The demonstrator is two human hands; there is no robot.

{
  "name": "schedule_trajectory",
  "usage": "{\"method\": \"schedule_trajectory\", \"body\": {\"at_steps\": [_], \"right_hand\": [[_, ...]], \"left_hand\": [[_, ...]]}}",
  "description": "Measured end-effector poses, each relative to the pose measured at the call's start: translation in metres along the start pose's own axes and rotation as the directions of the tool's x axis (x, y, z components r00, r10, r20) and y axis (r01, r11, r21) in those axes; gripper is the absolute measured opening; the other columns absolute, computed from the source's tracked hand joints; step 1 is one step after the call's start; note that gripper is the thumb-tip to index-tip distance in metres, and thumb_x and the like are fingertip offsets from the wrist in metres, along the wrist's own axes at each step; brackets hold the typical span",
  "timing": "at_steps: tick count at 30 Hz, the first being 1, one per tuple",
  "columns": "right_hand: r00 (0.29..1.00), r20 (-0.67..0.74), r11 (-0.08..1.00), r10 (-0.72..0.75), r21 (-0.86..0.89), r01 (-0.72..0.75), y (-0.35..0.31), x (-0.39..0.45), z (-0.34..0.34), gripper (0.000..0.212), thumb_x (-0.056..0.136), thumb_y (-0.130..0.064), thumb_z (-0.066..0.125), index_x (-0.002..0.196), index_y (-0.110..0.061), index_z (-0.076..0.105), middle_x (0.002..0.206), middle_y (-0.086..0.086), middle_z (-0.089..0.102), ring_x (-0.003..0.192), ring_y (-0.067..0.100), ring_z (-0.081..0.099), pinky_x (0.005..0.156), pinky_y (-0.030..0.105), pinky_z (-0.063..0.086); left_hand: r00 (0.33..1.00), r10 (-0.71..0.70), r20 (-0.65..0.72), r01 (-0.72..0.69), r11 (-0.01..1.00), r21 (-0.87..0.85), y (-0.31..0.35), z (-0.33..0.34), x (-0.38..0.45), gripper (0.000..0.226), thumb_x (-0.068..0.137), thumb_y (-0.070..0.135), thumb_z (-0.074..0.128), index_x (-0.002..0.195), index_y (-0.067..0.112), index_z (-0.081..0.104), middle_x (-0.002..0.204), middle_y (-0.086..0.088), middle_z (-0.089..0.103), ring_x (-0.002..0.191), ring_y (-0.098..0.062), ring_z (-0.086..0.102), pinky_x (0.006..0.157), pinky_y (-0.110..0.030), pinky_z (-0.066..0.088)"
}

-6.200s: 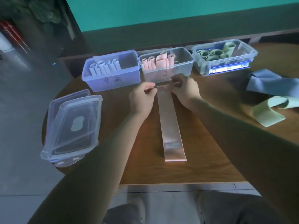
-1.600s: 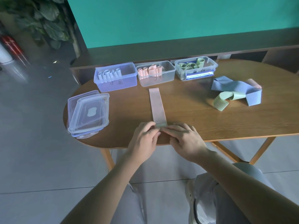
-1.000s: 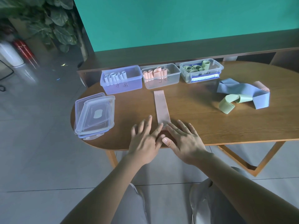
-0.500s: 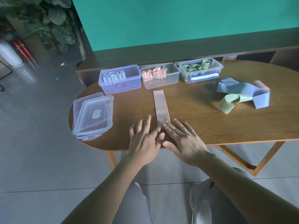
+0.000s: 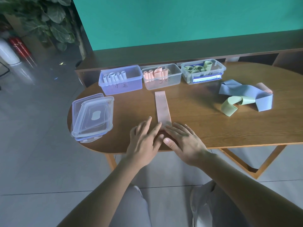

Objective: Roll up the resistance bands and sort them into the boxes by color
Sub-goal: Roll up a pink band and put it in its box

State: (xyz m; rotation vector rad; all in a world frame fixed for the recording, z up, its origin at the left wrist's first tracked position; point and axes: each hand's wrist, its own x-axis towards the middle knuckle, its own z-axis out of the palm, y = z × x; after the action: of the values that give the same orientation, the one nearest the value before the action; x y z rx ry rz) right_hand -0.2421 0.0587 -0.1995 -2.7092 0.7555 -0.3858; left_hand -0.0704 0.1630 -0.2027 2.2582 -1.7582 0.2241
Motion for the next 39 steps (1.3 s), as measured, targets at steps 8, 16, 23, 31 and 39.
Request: {"method": "schedule_trajectory", "body": {"at_steps": [8,16,23,31,39], "right_hand": [[0.997,0.065,0.999,0.049,0.002,-0.049,0.001,0.011,0.000,0.088,0.091,-0.079,0.000,0.159,-0.031,0.026,0.165,-0.015,0.024,0.155,0.011,0.008,0.126,0.035,0.001],[0.996,0.086,0.996,0.025,-0.082,-0.018,0.003,0.012,0.006,0.099,0.085,-0.083,-0.010,0.162,-0.027,0.013,0.168,-0.013,0.007,0.154,0.005,-0.006,0.125,0.030,-0.004],[0.994,0.088,0.997,0.064,0.026,-0.066,0.004,0.023,-0.001,0.087,0.089,-0.079,-0.001,0.159,-0.035,0.022,0.166,-0.019,0.016,0.154,0.005,0.002,0.125,0.029,-0.002],[0.993,0.107,0.999,0.044,-0.003,-0.044,0.010,0.023,0.000,0.089,0.091,-0.080,0.001,0.162,-0.027,0.015,0.168,-0.014,0.009,0.153,0.002,-0.007,0.126,0.030,-0.003],[0.989,0.111,0.995,0.094,-0.027,-0.092,0.014,0.029,-0.001,0.093,0.086,-0.082,-0.005,0.161,-0.032,0.016,0.167,-0.017,0.012,0.154,0.005,-0.004,0.126,0.033,-0.001]], "left_hand": [[0.995,-0.042,0.086,0.036,0.997,0.071,0.000,0.001,0.006,0.060,0.099,0.060,0.015,0.150,0.042,0.041,0.163,-0.015,0.026,0.142,-0.037,0.031,0.110,-0.056,0.026],[0.976,-0.106,0.189,0.093,0.992,0.080,-0.002,-0.003,0.023,0.072,0.090,0.066,-0.005,0.152,0.050,0.027,0.168,-0.010,0.011,0.147,-0.035,0.017,0.115,-0.056,0.016],[0.995,-0.028,0.097,0.028,1.000,0.002,-0.004,-0.001,0.017,0.062,0.098,0.059,0.009,0.154,0.044,0.033,0.168,-0.010,0.014,0.147,-0.031,0.022,0.116,-0.050,0.020],[0.981,-0.075,0.177,0.069,0.997,0.036,-0.002,0.000,0.023,0.066,0.093,0.066,0.001,0.155,0.052,0.018,0.168,-0.011,0.010,0.149,-0.032,0.018,0.118,-0.052,0.015],[0.983,-0.092,0.156,0.090,0.996,0.020,-0.005,0.004,0.031,0.061,0.097,0.067,0.007,0.154,0.051,0.021,0.168,-0.011,0.013,0.149,-0.031,0.020,0.118,-0.054,0.015]]}}
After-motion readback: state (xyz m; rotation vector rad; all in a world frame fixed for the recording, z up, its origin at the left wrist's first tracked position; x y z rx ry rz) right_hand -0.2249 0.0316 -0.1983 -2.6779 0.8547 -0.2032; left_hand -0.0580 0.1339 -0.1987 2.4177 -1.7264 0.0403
